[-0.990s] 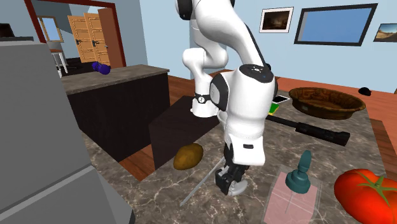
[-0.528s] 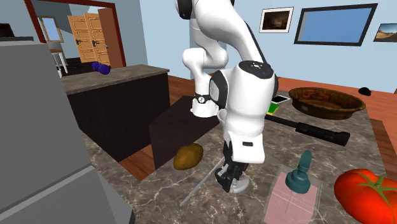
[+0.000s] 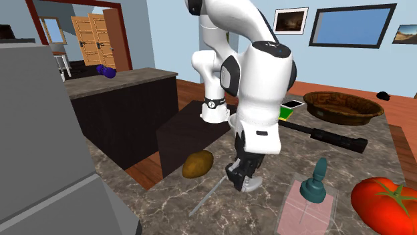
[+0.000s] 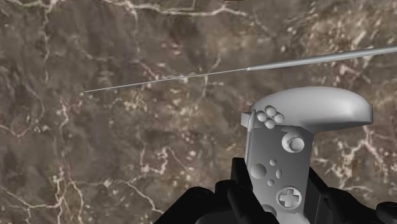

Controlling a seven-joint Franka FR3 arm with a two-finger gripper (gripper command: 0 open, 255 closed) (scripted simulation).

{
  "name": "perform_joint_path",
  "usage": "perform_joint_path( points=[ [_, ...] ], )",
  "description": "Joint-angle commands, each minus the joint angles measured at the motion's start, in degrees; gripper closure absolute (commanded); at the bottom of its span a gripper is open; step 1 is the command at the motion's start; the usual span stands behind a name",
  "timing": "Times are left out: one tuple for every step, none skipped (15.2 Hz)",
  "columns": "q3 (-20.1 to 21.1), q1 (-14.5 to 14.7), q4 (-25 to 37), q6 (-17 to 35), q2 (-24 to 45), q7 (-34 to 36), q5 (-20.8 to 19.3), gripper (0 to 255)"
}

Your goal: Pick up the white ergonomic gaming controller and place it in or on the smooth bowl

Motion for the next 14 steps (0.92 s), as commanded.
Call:
perform_joint_path(
  points=[
    [0.2, -0.3, 0.0, -1.0, -1.1, -0.4, 0.5, 255],
    [0.4, -0.3, 0.1, -1.6, -1.6, -0.6, 0.7, 255],
    [0.5, -0.4, 0.2, -2.2, -2.1, -0.7, 0.9, 255],
    [0.6, -0.5, 0.4, -2.8, -2.6, -0.9, 1.2, 255],
    [0.7, -0.6, 0.5, -3.4, -3.0, -1.1, 1.4, 255],
    [0.8, -0.6, 0.7, -4.0, -3.5, -1.2, 1.6, 255],
    [0.9, -0.7, 0.9, -4.6, -3.9, -1.4, 1.8, 255],
    [1.0, -0.8, 1.1, -5.2, -4.4, -1.6, 2.0, 255],
    [1.1, -0.8, 1.3, -5.9, -4.8, -1.7, 2.3, 255],
    [1.2, -0.9, 1.5, -6.5, -5.3, -1.9, 2.5, 255],
    [1.3, -1.0, 1.7, -7.1, -5.7, -2.0, 2.7, 255],
    [1.3, -1.0, 2.0, -7.7, -6.1, -2.2, 2.9, 255],
    [1.4, -1.1, 2.3, -8.4, -6.5, -2.3, 3.1, 255],
    [1.5, -1.1, 2.5, -9.0, -6.9, -2.5, 3.3, 255]
  ],
)
